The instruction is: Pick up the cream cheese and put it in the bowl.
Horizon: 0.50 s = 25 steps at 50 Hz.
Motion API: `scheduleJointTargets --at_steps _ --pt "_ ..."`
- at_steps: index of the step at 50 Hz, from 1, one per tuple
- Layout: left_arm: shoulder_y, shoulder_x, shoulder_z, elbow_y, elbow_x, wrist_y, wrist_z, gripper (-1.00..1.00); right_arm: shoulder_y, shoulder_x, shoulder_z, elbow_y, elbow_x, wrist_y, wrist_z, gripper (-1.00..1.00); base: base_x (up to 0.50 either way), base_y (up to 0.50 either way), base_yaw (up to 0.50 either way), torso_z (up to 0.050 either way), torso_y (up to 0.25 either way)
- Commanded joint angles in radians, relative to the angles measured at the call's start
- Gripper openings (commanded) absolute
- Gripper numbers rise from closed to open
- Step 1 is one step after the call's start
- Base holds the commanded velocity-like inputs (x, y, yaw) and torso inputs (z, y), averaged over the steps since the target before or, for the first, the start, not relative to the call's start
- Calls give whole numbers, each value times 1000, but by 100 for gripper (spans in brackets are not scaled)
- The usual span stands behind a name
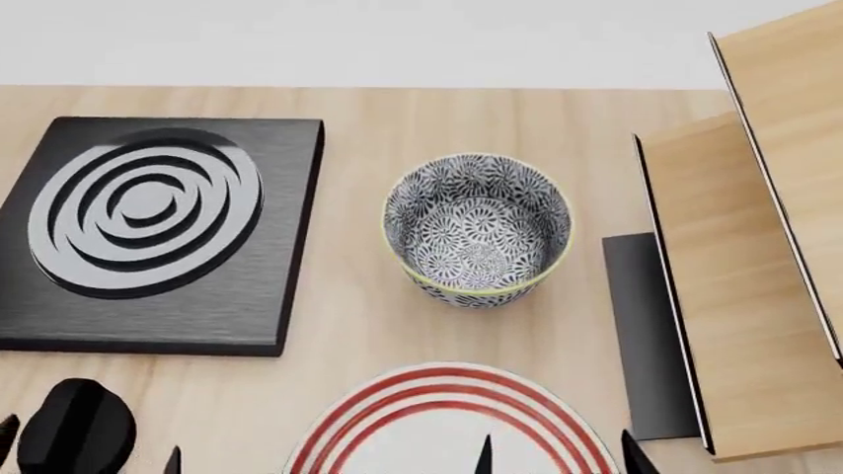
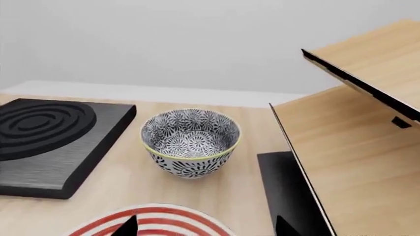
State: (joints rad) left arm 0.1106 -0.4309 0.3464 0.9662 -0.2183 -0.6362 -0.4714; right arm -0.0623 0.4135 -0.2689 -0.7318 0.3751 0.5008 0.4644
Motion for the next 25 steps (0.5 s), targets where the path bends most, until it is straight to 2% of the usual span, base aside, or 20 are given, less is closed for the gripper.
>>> scheduleJointTargets --at_steps 1,2,4,8,12,14,25 --pt "-71 -37 -15 79 -158 -254 19 100 -2 4 -8 8 1 -1 -2 100 0 0 0 0 0" --pt "-80 -50 -23 80 -223 -269 19 100 -5 4 -8 8 0 -11 -4 100 0 0 0 0 0" --pt "-117 -113 7 80 -284 -271 -82 100 -8 5 -9 10 -2 -15 -4 100 0 0 0 0 0" --pt "-167 -190 5 79 -469 -285 -185 100 -9 4 -6 20 1 -24 -7 100 0 0 0 0 0" --pt "-189 -217 -39 62 -608 -325 -192 100 -6 5 -10 16 1 -20 -5 100 0 0 0 0 0" --pt "-207 -225 -7 57 -594 -353 -200 100 -6 6 -9 13 3 -19 -4 100 0 0 0 0 0" --pt "-241 -229 8 -19 -624 -393 -199 100 -6 12 -8 3 5 -7 4 100 0 0 0 0 0"
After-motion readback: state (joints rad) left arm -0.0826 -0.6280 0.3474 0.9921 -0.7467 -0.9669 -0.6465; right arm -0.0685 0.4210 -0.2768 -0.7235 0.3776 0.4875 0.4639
